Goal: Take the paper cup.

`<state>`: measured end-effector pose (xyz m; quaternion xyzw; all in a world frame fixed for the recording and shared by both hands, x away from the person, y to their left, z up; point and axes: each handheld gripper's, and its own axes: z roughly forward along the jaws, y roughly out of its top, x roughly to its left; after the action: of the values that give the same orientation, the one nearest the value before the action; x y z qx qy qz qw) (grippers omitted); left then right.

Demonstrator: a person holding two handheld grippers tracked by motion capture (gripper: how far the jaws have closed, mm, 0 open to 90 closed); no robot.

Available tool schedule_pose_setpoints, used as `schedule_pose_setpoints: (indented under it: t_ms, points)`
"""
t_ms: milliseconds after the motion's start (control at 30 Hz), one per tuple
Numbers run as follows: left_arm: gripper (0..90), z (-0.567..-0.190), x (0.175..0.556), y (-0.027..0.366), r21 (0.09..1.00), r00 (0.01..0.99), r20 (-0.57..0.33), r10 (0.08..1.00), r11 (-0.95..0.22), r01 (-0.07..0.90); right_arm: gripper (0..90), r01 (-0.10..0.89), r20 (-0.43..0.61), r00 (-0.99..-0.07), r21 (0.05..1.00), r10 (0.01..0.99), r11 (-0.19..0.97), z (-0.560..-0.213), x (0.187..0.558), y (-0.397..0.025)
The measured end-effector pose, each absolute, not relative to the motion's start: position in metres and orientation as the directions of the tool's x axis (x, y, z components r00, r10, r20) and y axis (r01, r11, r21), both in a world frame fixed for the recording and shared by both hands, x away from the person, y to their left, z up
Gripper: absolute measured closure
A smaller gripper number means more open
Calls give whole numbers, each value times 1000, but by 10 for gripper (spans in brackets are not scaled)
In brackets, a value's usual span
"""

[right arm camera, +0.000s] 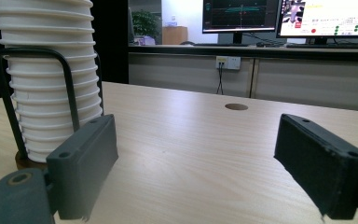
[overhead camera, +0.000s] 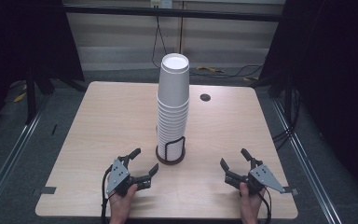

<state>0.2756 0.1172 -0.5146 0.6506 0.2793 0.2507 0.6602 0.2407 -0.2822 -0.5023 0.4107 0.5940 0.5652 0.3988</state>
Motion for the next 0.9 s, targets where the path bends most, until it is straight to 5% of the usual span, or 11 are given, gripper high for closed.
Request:
schedule_pose_setpoints:
  t_ms: [533,900]
  points:
    - [156,-514,276,117,999,720,-46,693,29,36,130,95,-24,-301,994,953,55,-500,244,-278]
    - [156,-515,276,117,999,725,-42,688,27,32,149,130,48,-407,991,912,6,-488,251,-272]
